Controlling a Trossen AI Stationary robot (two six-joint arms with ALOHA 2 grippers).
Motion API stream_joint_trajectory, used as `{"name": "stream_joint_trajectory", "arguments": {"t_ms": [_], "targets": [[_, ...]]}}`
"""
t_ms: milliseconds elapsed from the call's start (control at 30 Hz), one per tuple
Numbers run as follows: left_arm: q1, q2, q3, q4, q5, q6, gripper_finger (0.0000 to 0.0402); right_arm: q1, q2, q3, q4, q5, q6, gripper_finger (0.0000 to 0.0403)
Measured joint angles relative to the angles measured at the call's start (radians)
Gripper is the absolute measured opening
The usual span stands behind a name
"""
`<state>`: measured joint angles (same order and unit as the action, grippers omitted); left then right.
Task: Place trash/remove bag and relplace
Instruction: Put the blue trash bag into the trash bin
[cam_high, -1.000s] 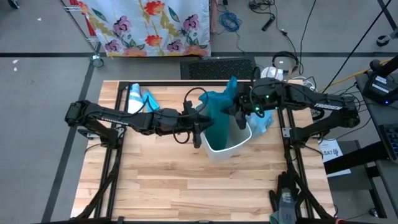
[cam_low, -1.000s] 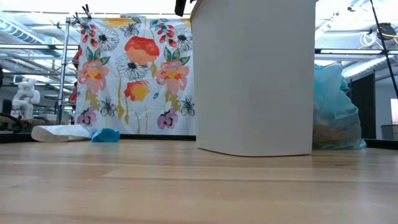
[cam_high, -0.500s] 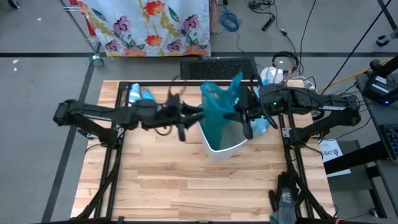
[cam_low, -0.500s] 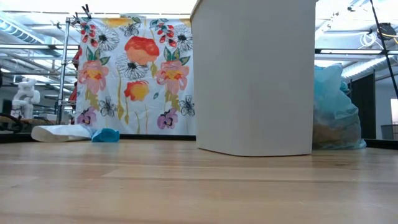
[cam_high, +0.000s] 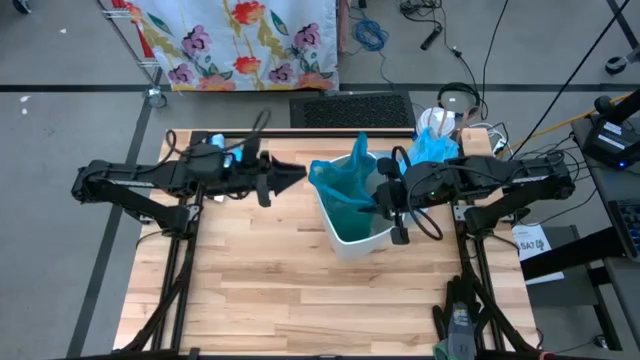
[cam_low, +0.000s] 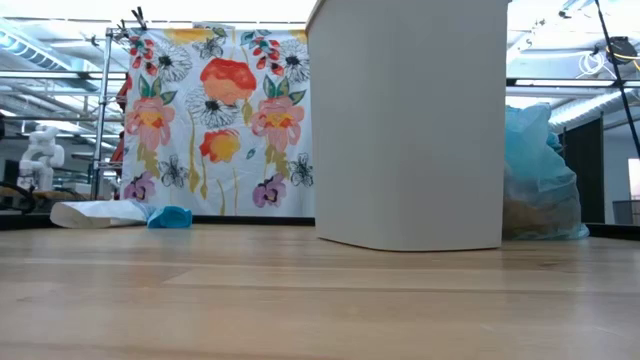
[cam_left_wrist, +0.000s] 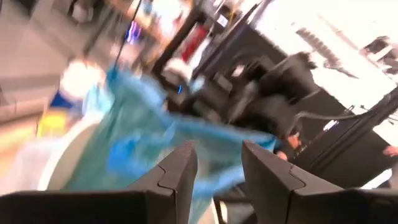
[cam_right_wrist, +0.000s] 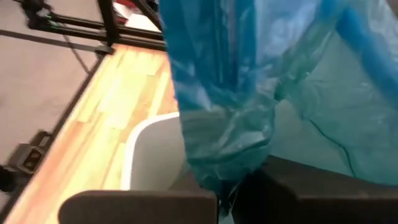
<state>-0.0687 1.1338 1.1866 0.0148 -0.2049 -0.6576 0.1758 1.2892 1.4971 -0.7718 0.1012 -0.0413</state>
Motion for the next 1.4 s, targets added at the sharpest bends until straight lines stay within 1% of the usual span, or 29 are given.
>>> {"name": "stream_joint_trajectory", "arguments": {"t_ms": [67,167,333,433,633,733,833,1033,1233,1333,1400], "targets": [[0.001,0.005,0.0,-0.053,0.03,-0.077,0.0132,0.012,0.004,0.0,0.001,0.032,-0.002,0.0],[0.001,0.009,0.0,-0.098,0.051,-0.167,0.0132,0.022,0.011,0.0,0.001,0.039,-0.015,0.0],[0.012,0.009,0.0,-0.1,0.055,-0.258,0.0132,0.034,0.017,0.0,0.003,0.039,-0.03,0.0],[0.028,0.009,0.0,-0.105,0.088,-0.331,0.0132,0.036,0.02,0.0,0.001,0.039,-0.042,0.0],[0.091,0.009,0.0,-0.142,0.254,-0.496,0.0132,0.039,0.022,0.0,-0.008,0.039,-0.072,0.0],[0.123,0.009,0.015,-0.254,0.308,-0.542,0.0132,0.05,0.022,0.0,-0.008,0.038,-0.092,0.0],[0.138,0.011,0.087,-0.404,0.318,-0.531,0.0132,0.062,0.022,0.0,-0.01,0.038,-0.106,0.0],[0.143,0.051,0.261,-0.565,0.278,-0.459,0.0132,0.063,0.022,0.0,-0.012,0.037,-0.106,0.0],[0.143,0.187,0.474,-0.814,0.279,-0.422,0.0131,0.062,0.022,0.0,-0.004,0.038,-0.133,0.0],[0.143,0.26,0.553,-0.874,0.283,-0.4,0.0131,0.062,0.022,0.0,-0.003,0.038,-0.139,0.0],[0.146,0.297,0.596,-0.873,0.295,-0.382,0.0131,0.062,0.022,0.0,-0.002,0.038,-0.139,0.0]]}}
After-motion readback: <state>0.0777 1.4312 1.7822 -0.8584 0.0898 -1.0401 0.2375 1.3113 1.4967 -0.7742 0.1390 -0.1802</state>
